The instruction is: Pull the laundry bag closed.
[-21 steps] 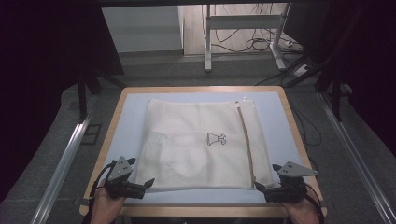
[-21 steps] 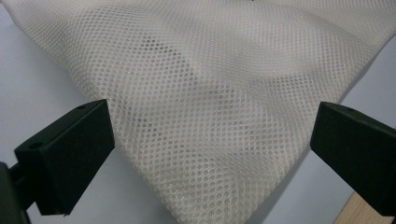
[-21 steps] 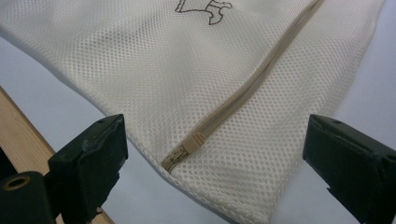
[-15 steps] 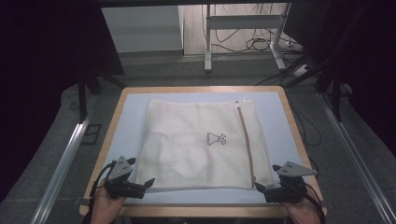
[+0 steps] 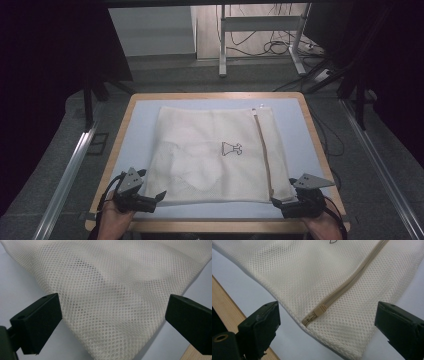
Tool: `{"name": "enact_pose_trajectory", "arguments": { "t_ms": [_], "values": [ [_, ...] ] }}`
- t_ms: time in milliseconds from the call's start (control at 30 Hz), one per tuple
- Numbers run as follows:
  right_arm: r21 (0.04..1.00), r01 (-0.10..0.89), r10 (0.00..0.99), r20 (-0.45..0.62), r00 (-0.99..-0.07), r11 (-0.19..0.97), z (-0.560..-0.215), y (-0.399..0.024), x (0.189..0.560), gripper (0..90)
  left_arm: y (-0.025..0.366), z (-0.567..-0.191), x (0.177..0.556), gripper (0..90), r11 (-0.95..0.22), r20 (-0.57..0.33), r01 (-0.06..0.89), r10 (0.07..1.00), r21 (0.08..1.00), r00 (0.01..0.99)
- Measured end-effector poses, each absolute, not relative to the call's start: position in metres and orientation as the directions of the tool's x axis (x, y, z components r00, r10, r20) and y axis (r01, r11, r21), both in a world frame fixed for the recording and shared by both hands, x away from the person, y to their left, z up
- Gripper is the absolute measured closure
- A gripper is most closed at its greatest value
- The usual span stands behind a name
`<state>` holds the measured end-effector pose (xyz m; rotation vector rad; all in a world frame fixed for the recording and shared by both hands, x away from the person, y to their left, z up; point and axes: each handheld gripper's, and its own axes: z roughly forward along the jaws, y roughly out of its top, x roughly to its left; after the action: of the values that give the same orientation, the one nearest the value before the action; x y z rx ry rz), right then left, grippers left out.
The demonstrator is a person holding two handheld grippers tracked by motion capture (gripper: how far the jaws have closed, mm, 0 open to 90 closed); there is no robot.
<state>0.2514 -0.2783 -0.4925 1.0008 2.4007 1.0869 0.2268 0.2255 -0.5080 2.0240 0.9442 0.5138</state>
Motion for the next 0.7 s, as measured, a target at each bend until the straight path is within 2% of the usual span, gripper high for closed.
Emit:
{"name": "enact_pose_trajectory", "arguments": {
  "t_ms": [467,567,700],
  "values": [
    [0.743,0.447,0.701,-0.042,-0.712,0.499,-0.493,-0.273,0.251,5.4,0.222,-0.509,0.227,1.2,-0.403,0.031,0.439,0.763,0.803,0.645],
    [0.755,0.397,0.681,-0.089,-0.727,0.522,-0.492,-0.269,0.25,3.2,0.222,-0.509,0.227,1.3,-0.403,0.03,0.44,0.764,0.803,0.644],
    [0.752,0.395,0.68,-0.096,-0.727,0.527,-0.492,-0.265,0.251,2.9,0.221,-0.51,0.227,1.3,-0.405,0.029,0.443,0.763,0.8,0.646]
  ]
}}
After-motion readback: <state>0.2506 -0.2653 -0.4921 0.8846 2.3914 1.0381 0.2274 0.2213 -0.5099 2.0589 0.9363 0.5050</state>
